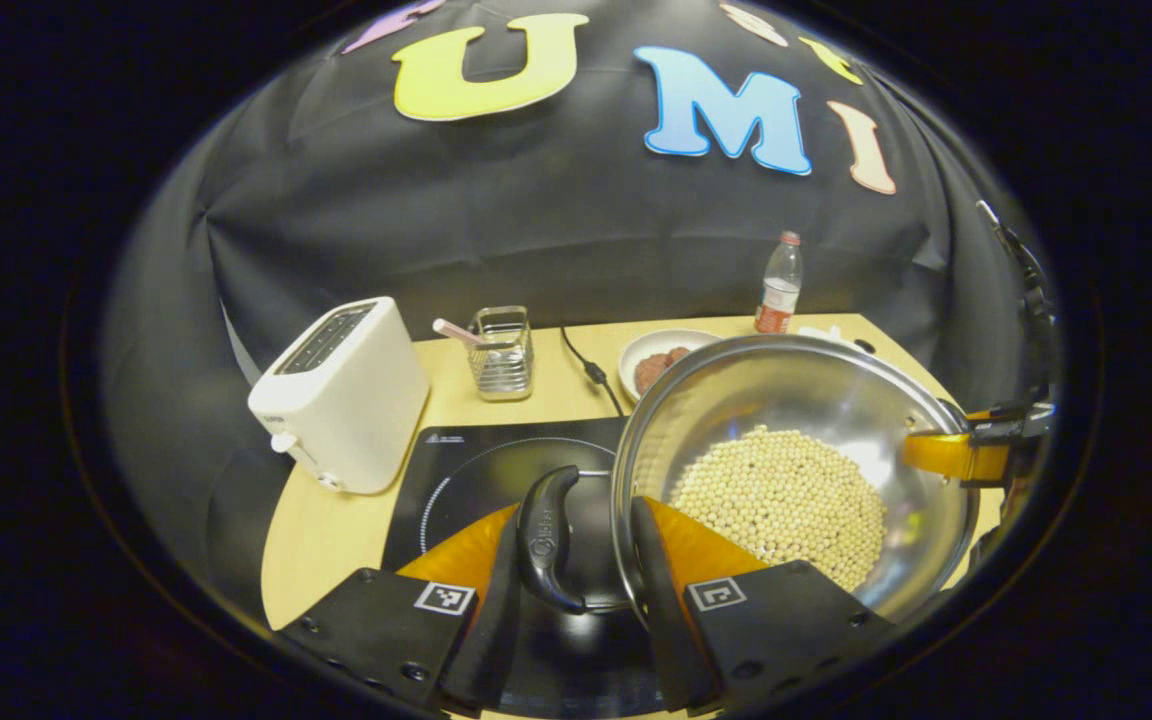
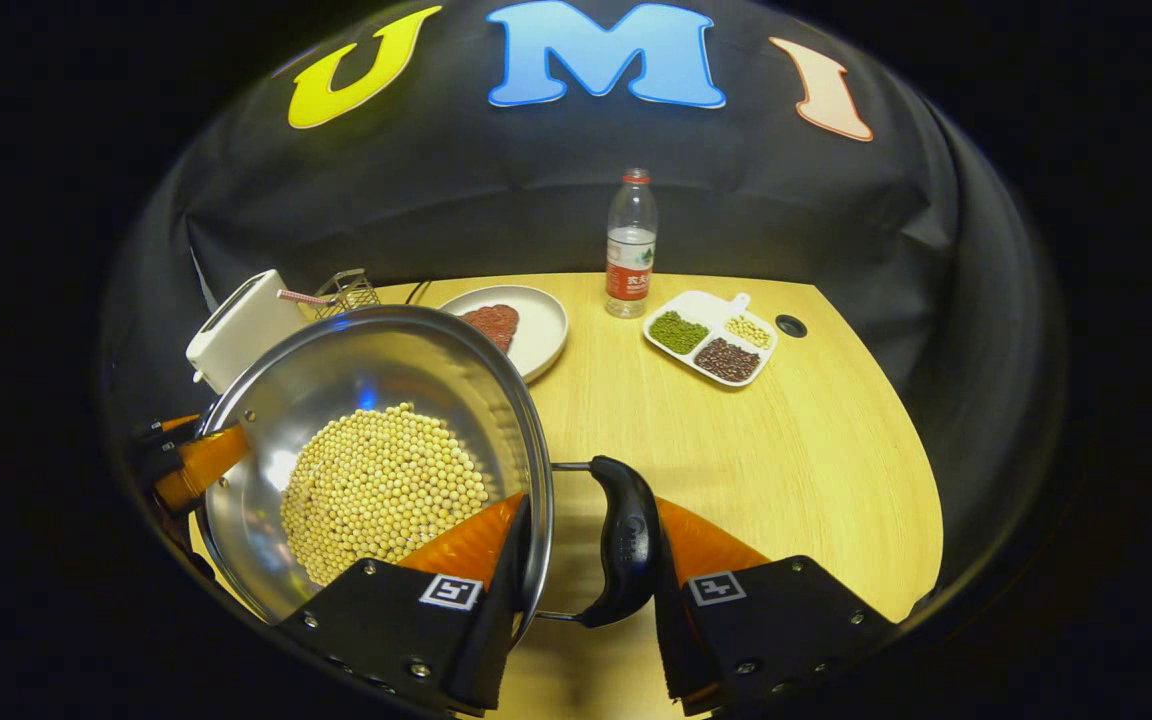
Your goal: First push the handle of the pot to place it horizontally, then grasp the pot with both hands and set it on the induction cooktop.
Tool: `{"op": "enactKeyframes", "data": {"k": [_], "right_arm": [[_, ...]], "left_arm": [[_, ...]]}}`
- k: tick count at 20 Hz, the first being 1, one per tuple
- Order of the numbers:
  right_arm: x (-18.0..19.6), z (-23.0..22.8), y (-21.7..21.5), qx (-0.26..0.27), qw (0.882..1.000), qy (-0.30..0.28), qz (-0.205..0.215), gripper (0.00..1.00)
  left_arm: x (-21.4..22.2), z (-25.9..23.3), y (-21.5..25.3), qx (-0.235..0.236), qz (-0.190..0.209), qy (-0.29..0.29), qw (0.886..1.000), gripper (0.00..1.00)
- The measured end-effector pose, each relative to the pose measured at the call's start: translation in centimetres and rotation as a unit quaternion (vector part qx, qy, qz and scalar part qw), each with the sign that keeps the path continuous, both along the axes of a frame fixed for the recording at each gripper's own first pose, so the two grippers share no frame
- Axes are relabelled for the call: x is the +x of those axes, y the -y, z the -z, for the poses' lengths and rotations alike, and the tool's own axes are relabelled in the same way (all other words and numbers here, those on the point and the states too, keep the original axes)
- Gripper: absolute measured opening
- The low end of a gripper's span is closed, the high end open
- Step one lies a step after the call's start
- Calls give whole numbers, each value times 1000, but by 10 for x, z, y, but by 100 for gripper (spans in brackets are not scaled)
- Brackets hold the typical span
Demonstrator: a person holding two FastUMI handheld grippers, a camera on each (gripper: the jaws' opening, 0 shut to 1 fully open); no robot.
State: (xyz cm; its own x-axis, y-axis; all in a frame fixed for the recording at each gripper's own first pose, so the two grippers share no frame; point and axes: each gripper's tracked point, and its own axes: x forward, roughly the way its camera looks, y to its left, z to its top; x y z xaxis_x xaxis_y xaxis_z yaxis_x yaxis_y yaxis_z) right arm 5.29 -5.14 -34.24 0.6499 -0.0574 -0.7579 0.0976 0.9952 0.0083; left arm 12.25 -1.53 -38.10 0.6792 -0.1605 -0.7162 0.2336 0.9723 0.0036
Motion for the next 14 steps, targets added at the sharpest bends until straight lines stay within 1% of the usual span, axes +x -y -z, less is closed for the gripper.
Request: {"op": "enactKeyframes", "data": {"k": [8, 9, 10, 11, 12, 13, 14], "right_arm": [[14, -4, -59, -1, 1000, 1, 11, 60], [17, -3, -68, 1, 1000, 1, 11, 60], [19, -1, -75, 3, 1000, -2, 10, 60], [22, -1, -82, 4, 1000, -4, 11, 60], [26, -1, -87, 4, 1000, -3, 10, 60], [27, 0, -91, 3, 1000, -3, 10, 60], [29, 1, -95, 3, 1000, -4, 10, 60]], "left_arm": [[24, 3, -63, -6, 2, -8, 1000, 63], [26, 3, -71, -4, 1, -7, 1000, 60], [29, 3, -79, -1, 1, -7, 1000, 60], [31, 4, -86, 0, 1, -9, 1000, 63], [34, 3, -92, -1, 1, -9, 1000, 60], [37, 5, -97, -2, 0, -10, 1000, 63], [41, 6, -101, -2, 0, -11, 1000, 63]]}}
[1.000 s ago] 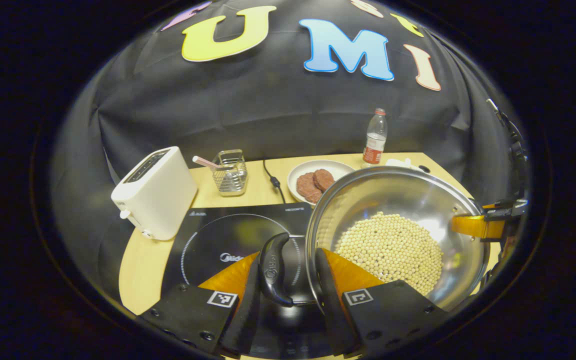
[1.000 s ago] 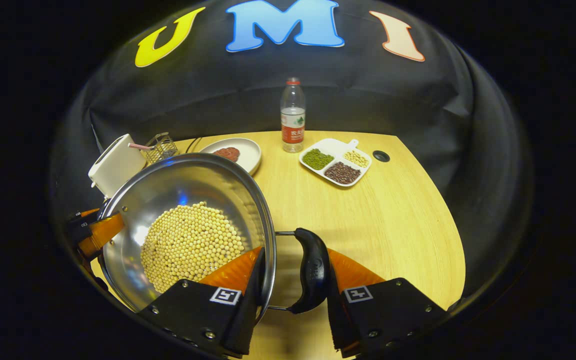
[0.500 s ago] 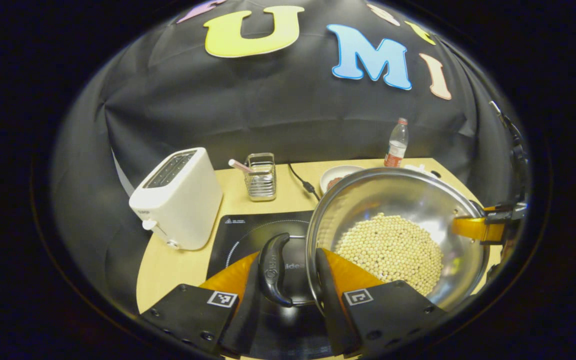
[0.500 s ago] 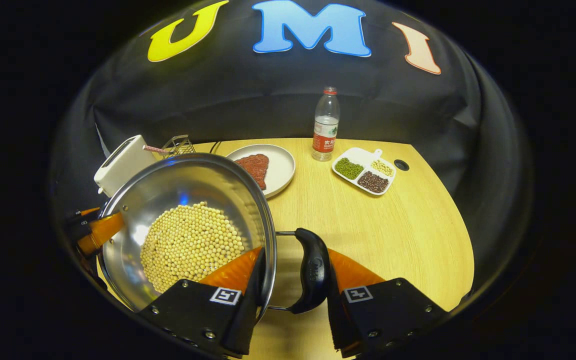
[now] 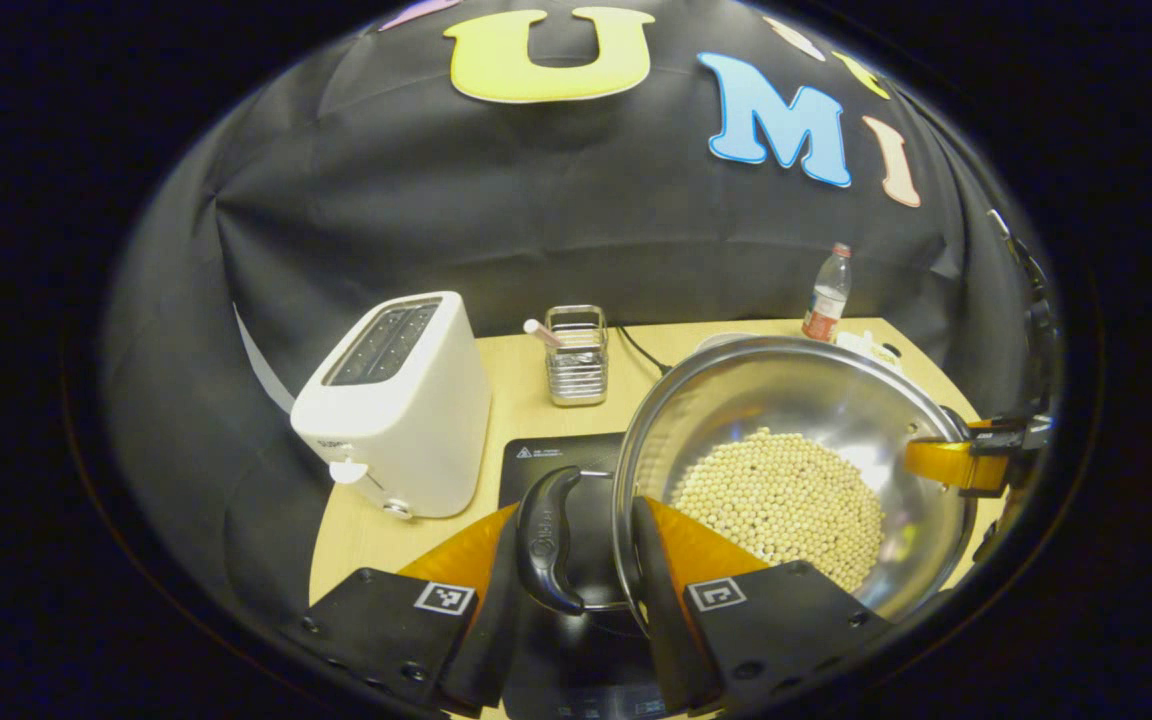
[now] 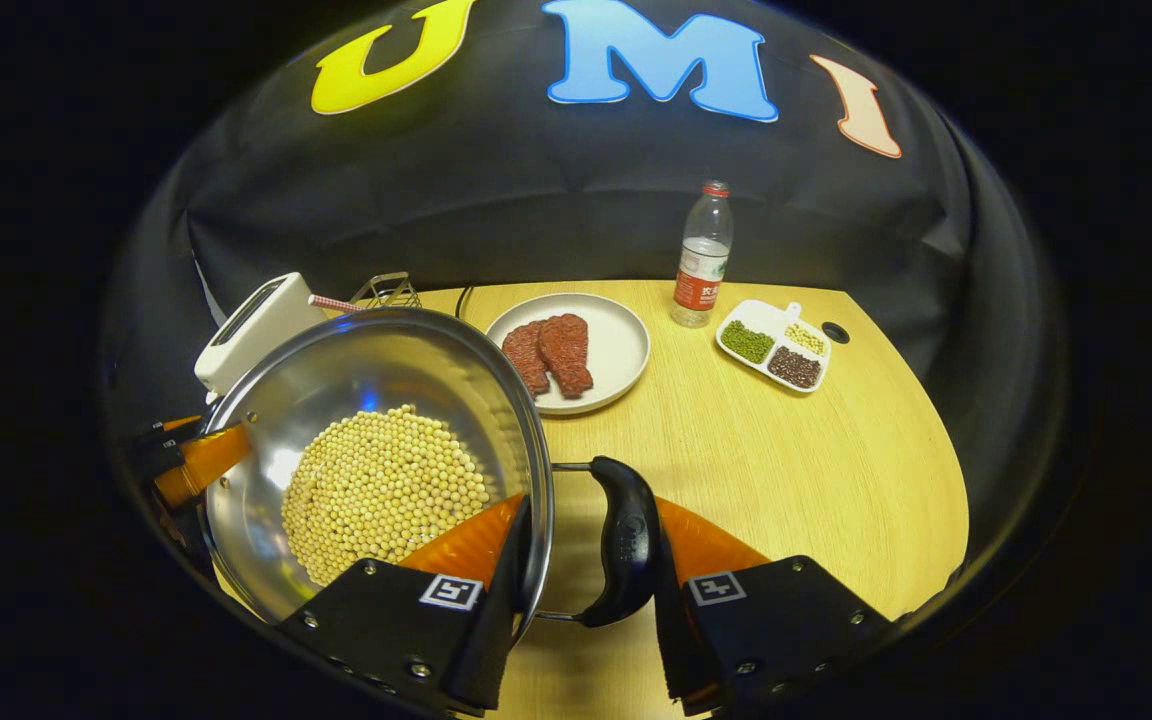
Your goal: First push the handle of the pot to place it horizontally, then grasp the pot with both hands and set it on the induction cooktop.
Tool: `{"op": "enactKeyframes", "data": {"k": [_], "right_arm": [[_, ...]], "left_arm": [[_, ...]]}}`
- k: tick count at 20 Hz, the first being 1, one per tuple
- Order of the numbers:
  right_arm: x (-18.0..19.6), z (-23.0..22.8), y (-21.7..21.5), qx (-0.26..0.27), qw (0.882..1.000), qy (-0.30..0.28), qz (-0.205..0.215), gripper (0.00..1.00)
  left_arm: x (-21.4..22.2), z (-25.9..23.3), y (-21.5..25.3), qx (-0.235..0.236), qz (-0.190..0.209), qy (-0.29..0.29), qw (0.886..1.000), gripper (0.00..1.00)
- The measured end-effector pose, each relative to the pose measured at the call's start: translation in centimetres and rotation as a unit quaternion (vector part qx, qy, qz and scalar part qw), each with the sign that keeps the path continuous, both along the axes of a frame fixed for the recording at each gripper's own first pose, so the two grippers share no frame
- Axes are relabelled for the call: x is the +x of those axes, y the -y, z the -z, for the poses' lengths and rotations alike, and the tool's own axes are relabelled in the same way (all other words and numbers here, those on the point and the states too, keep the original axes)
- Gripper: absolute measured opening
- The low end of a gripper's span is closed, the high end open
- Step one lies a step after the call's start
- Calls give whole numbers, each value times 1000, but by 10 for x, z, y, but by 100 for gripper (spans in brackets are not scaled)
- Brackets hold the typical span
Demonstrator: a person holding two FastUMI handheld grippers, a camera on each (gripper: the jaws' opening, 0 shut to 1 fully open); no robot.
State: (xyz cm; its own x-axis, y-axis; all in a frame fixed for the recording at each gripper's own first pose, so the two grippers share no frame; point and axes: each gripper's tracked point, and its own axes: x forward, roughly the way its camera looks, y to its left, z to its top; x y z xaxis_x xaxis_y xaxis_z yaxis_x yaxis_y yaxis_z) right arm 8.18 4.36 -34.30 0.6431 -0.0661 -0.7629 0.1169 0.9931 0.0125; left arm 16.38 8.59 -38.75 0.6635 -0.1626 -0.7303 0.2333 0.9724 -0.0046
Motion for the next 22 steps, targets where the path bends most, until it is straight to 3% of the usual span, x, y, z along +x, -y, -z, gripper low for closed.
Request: {"op": "enactKeyframes", "data": {"k": [4, 5, 6, 8, 22], "right_arm": [[12, 5, -16, 5, 1000, -2, 0, 60], [13, 6, -21, 5, 1000, -2, 0, 60], [14, 7, -24, 4, 1000, -2, 0, 60], [16, 9, -32, 4, 1000, -2, 0, 60], [26, 30, -67, 1, 1000, -5, 4, 60]], "left_arm": [[10, 6, -16, 2, -2, -1, 1000, 60], [11, 7, -21, 2, -3, -2, 1000, 66], [12, 9, -24, 1, -5, -2, 1000, 60], [14, 12, -30, -2, -8, -4, 1000, 63], [24, 30, -58, -8, -9, -4, 1000, 60]]}}
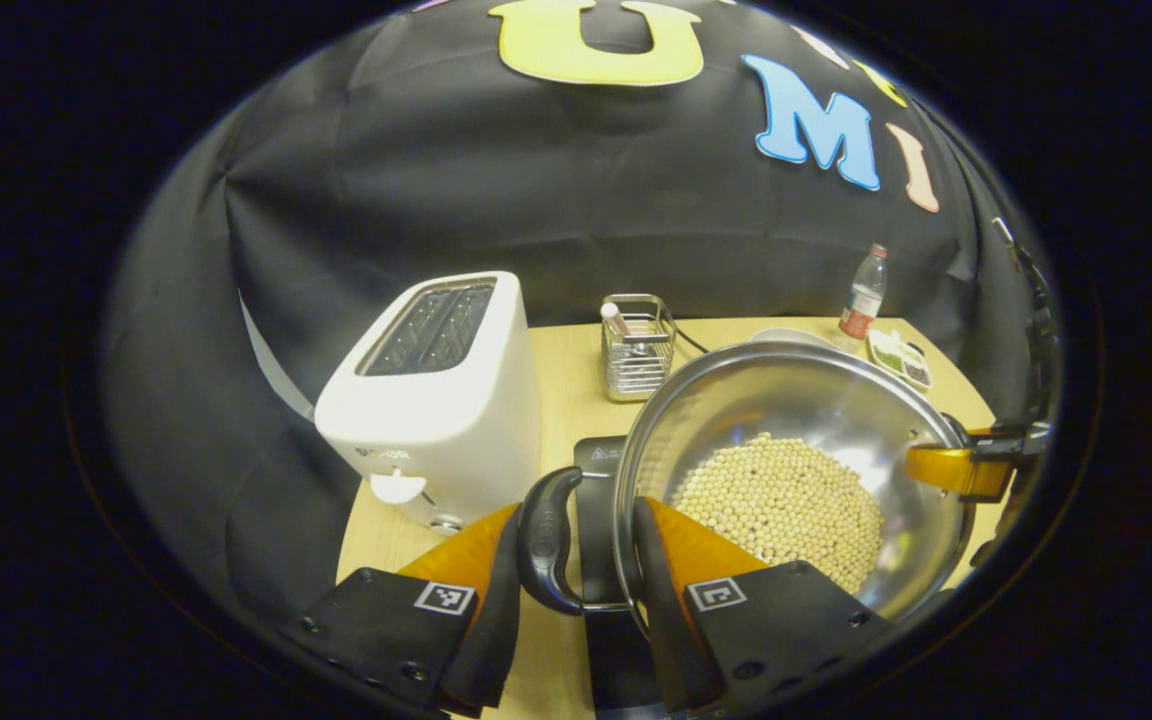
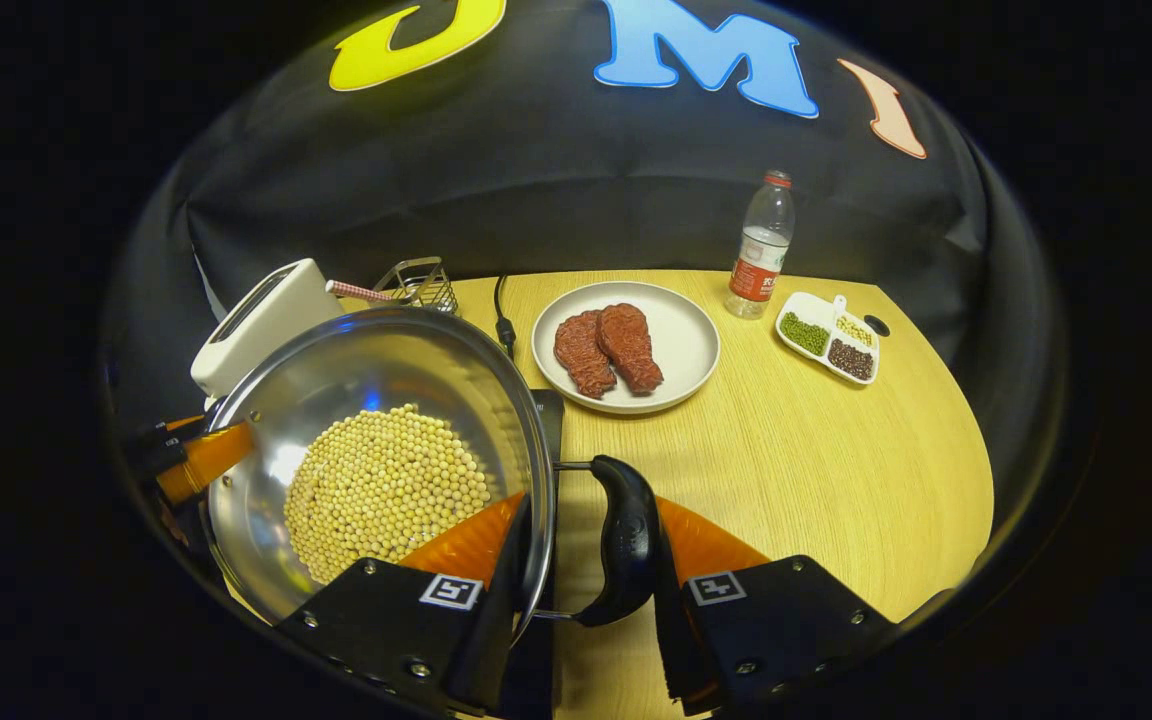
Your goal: First push the handle of the pot to place it horizontally, then grasp the pot with both hands and set it on the induction cooktop.
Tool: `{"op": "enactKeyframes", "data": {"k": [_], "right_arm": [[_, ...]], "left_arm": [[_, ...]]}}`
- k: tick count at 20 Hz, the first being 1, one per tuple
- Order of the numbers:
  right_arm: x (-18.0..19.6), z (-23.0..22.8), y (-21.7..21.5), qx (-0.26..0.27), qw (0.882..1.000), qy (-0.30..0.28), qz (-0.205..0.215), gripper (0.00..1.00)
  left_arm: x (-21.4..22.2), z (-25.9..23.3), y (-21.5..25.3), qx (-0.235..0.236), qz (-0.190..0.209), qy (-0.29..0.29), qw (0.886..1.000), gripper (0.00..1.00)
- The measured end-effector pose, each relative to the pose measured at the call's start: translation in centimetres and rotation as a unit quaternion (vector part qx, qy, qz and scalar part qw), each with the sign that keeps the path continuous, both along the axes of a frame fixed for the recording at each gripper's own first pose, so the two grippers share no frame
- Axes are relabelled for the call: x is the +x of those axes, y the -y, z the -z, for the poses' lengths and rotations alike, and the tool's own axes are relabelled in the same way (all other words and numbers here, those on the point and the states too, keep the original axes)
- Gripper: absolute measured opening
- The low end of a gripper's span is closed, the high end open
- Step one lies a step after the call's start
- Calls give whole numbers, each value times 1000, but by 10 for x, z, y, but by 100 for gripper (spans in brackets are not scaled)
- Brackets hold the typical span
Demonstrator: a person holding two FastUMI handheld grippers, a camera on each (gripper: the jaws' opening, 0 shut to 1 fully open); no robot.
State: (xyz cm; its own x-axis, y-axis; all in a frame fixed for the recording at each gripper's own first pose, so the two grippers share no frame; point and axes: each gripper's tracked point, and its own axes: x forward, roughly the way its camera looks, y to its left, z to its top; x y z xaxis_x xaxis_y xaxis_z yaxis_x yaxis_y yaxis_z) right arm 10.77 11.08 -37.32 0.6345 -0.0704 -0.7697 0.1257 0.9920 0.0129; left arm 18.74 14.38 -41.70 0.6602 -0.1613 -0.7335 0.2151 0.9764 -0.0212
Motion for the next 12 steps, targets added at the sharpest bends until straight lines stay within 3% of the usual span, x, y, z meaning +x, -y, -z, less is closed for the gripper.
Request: {"op": "enactKeyframes", "data": {"k": [1, 2, 3, 9, 12], "right_arm": [[-1, 1, -1, -1, 1000, -1, -1, 60], [0, 2, -2, -1, 1000, -3, -1, 60], [0, 7, -1, 0, 1000, -4, 0, 60], [-2, 13, -4, 2, 1000, -6, 4, 60], [1, 18, -3, 11, 1000, 6, 12, 60]], "left_arm": [[0, 2, -1, 0, 1, 0, 1000, 63], [0, 3, -1, 2, 3, 2, 1000, 60], [1, 3, -1, 2, 4, 3, 1000, 63], [1, 3, 0, -5, 7, 8, 1000, 60], [4, 7, 0, -9, 8, 6, 1000, 67]]}}
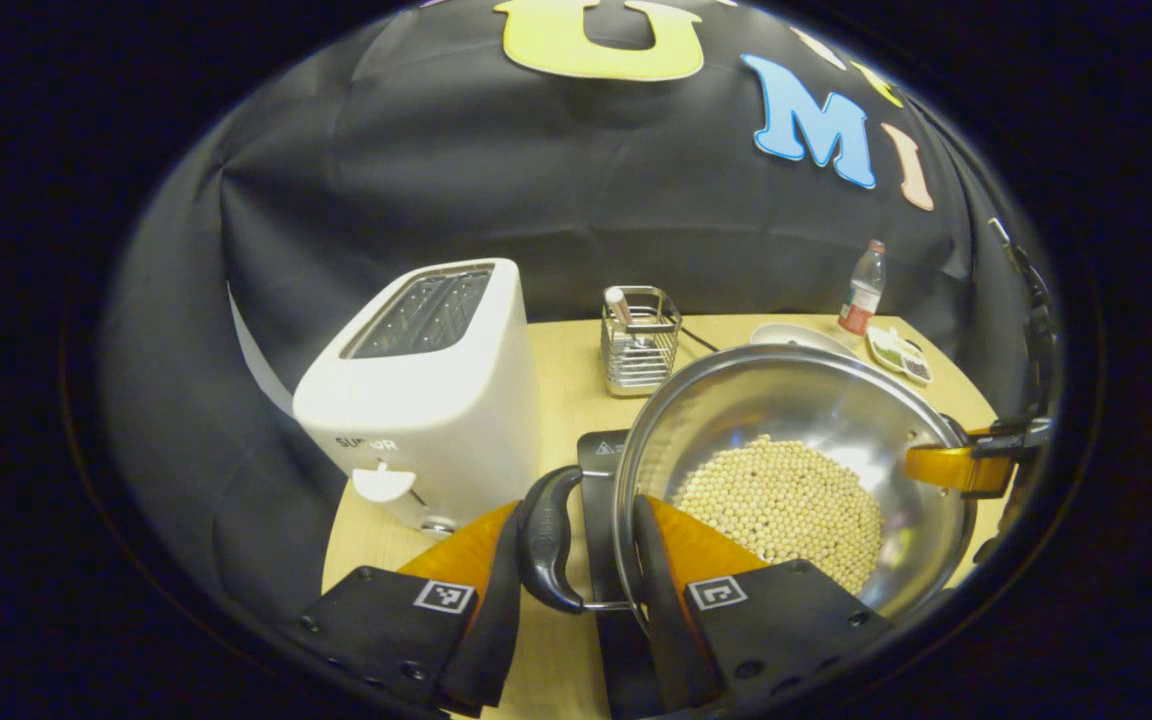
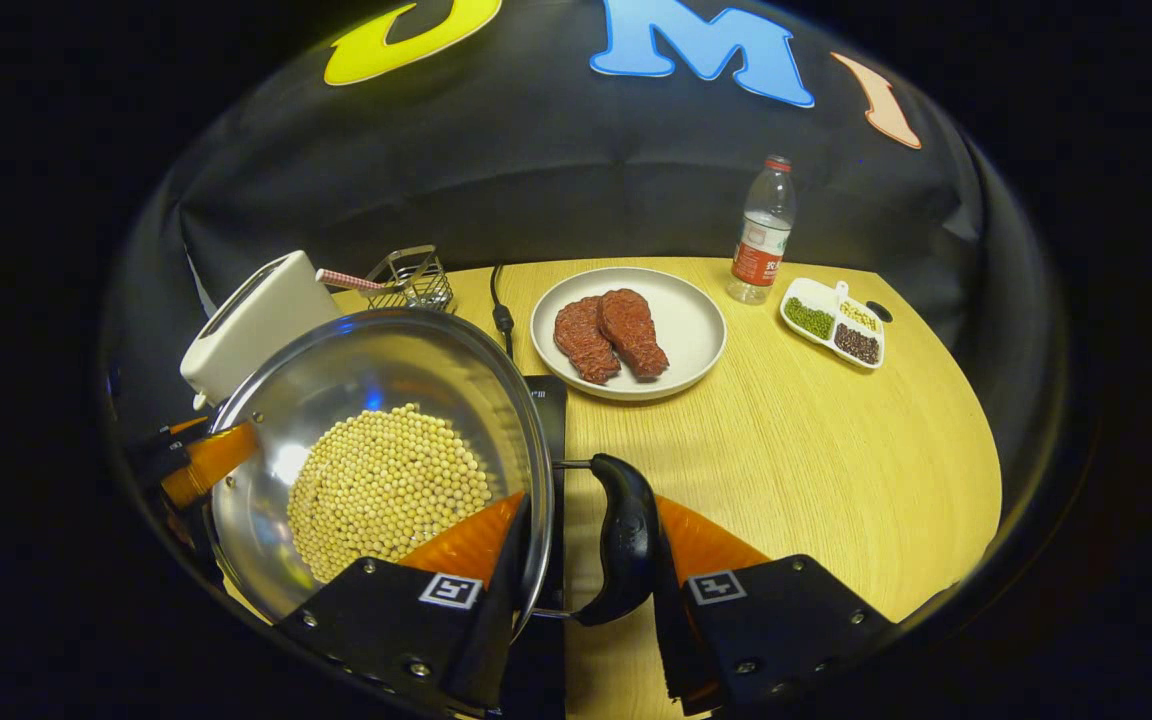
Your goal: First push the handle of the pot to place it horizontally, then grasp the pot with both hands and set it on the induction cooktop.
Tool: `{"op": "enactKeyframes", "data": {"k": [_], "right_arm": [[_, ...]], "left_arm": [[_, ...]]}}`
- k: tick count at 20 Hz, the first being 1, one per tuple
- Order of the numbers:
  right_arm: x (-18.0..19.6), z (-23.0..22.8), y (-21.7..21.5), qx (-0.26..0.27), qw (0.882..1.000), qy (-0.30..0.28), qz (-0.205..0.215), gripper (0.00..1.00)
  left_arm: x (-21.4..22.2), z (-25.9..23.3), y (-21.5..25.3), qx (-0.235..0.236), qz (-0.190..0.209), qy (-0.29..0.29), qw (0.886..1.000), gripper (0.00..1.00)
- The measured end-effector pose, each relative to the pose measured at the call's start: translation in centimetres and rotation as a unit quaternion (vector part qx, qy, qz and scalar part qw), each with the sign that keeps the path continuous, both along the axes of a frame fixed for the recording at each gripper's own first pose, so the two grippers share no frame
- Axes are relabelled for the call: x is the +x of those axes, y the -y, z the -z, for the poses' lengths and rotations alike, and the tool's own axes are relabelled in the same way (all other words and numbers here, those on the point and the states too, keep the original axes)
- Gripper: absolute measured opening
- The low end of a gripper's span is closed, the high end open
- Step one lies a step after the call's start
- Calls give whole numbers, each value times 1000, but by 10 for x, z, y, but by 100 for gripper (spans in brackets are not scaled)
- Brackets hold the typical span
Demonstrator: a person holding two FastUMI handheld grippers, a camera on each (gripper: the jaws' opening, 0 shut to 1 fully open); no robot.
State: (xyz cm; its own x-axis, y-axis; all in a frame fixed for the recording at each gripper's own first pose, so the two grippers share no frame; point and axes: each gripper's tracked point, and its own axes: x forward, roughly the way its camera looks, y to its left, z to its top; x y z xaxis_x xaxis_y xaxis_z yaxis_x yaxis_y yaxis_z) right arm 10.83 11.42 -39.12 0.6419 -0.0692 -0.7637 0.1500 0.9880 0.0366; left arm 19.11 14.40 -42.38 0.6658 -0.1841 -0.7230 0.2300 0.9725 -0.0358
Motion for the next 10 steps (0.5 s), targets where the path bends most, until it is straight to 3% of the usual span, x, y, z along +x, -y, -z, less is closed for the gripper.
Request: {"op": "enactKeyframes", "data": {"k": [1, 2, 5, 6, 7, 8, 9, 10], "right_arm": [[-1, 0, 0, 0, 1000, 2, 0, 60], [0, 0, 0, 0, 1000, 3, -2, 60], [2, 0, 0, 4, 1000, 11, -8, 60], [3, -2, 1, 3, 1000, 13, -13, 57], [4, -5, 2, -1, 1000, 17, -17, 58], [4, -11, 5, -9, 999, 25, -22, 68], [5, -19, 7, -15, 999, 36, -26, 65], [5, -30, 7, -15, 998, 51, -31, 74]], "left_arm": [[-2, 1, 1, -3, -1, 3, 1000, 60], [-1, 1, 2, -2, 0, 5, 1000, 65], [-1, -1, 0, -2, -1, 7, 1000, 63], [-1, -3, 1, -3, -4, 9, 1000, 69], [1, -7, -1, 1, -5, 19, 1000, 65], [5, -14, -4, 4, -5, 32, 999, 71], [4, -21, -5, 5, -6, 42, 999, 70], [3, -30, -6, 3, -11, 52, 999, 78]]}}
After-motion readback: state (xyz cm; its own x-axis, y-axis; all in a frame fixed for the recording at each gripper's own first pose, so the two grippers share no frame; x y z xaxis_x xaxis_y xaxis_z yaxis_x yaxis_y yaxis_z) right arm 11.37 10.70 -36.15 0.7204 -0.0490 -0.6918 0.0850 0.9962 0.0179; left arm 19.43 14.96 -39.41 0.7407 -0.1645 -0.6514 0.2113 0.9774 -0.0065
